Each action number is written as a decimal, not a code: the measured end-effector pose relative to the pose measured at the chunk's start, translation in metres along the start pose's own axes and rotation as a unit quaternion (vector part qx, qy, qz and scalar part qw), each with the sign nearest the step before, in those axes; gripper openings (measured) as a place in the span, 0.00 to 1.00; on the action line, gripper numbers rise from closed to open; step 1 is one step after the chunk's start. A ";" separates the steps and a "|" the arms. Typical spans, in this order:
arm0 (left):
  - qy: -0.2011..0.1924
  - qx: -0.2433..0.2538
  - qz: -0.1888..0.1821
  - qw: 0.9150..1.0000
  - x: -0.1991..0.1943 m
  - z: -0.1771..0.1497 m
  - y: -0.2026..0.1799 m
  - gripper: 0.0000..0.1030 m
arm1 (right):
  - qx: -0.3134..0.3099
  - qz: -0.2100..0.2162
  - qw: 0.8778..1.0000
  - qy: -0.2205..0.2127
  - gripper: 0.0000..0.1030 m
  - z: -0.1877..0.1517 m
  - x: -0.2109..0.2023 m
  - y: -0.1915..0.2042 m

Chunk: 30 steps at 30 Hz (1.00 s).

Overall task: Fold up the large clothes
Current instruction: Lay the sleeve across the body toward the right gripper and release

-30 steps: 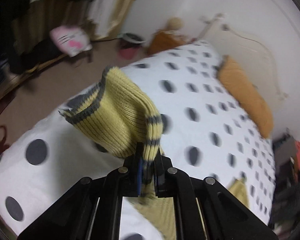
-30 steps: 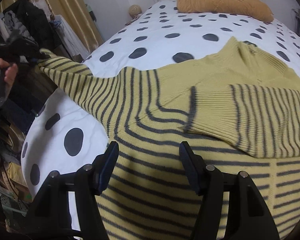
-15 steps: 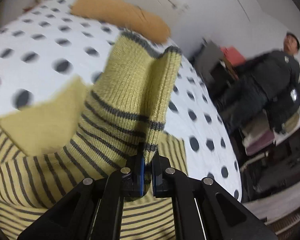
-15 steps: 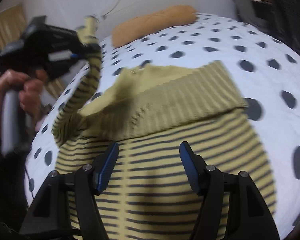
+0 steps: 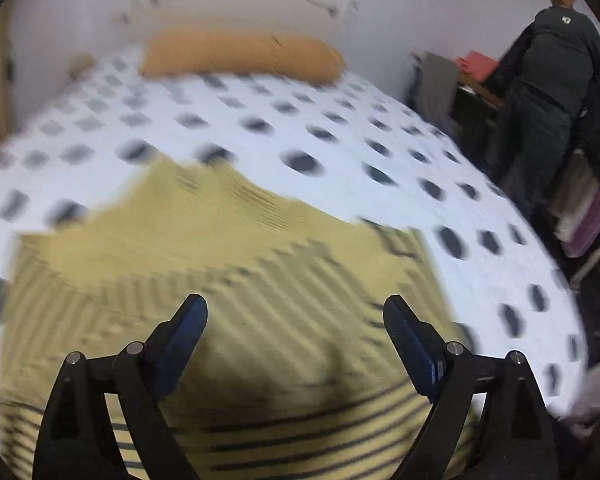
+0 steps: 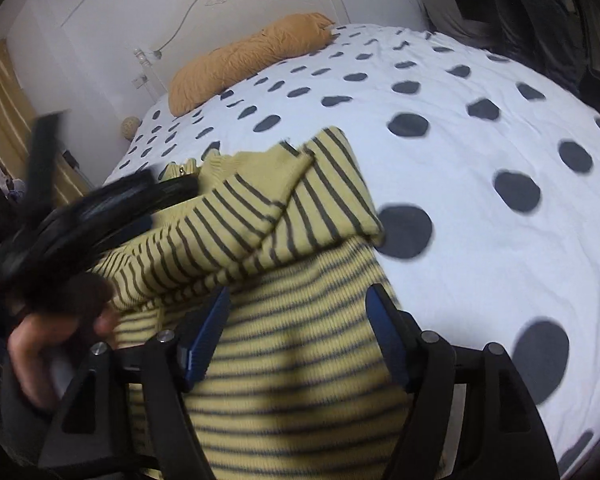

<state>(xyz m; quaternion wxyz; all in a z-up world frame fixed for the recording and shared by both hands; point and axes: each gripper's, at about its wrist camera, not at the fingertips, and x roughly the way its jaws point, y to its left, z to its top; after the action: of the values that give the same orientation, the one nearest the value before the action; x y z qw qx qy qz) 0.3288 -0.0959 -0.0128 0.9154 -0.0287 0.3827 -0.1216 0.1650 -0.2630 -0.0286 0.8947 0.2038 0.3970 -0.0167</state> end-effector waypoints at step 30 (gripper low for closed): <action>0.060 -0.170 0.159 0.971 0.017 -0.069 0.215 0.98 | 0.018 -0.099 0.994 0.043 0.15 0.049 0.083 -0.014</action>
<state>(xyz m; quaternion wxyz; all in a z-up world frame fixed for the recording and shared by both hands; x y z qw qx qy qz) 0.3348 0.1108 -0.1043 0.8802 -0.1154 0.4513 0.0908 0.2534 -0.2832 -0.0637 0.8668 0.1804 0.4534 -0.1034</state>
